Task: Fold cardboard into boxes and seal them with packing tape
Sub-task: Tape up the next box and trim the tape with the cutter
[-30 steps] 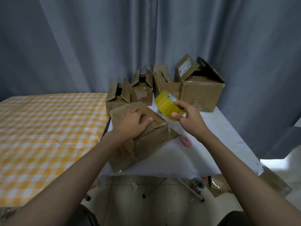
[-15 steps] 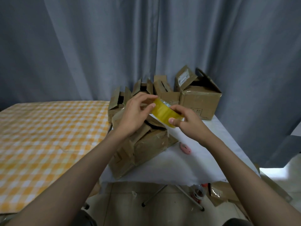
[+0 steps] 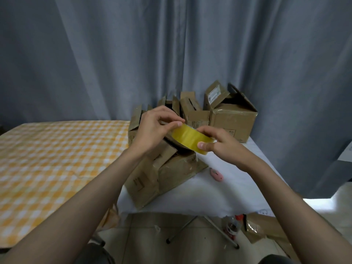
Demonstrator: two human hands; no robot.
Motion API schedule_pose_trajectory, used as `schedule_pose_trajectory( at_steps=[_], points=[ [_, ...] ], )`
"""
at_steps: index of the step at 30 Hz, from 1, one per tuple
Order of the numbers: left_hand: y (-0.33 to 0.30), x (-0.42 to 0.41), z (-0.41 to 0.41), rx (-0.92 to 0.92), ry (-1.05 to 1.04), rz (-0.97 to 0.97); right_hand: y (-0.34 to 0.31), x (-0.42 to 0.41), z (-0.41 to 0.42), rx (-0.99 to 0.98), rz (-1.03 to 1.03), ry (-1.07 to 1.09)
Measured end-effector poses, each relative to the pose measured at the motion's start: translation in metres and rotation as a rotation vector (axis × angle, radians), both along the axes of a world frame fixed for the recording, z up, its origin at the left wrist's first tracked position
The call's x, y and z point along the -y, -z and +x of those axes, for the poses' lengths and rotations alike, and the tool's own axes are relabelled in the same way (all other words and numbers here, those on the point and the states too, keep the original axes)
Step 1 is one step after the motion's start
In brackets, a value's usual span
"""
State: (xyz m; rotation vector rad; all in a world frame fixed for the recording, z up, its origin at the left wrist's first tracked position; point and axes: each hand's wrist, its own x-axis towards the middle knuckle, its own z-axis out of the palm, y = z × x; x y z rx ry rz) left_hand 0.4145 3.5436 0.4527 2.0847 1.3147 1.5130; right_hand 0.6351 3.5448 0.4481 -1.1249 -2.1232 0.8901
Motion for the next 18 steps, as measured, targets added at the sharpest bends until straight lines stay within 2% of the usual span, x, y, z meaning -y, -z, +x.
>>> schedule_pose_trajectory(
  at_steps=[5, 9, 13, 16, 18],
  points=[
    [0.007, 0.005, 0.006, 0.168, -0.076, 0.024, -0.010, 0.004, -0.003, -0.094, -0.100, -0.007],
    [0.002, 0.004, -0.002, 0.258, -0.042, -0.123, -0.022, 0.007, -0.007, -0.145, -0.081, 0.083],
    [-0.013, 0.002, -0.010, 0.316, -0.022, -0.302, -0.029, 0.009, -0.016, -0.031, 0.020, 0.120],
    [-0.025, -0.001, -0.020, 0.353, 0.056, -0.449, -0.030, 0.005, -0.019, -0.104, 0.046, 0.191],
    [-0.034, -0.004, -0.027, 0.345, 0.088, -0.476, -0.031, 0.002, -0.024, -0.175, 0.042, 0.209]
  ],
)
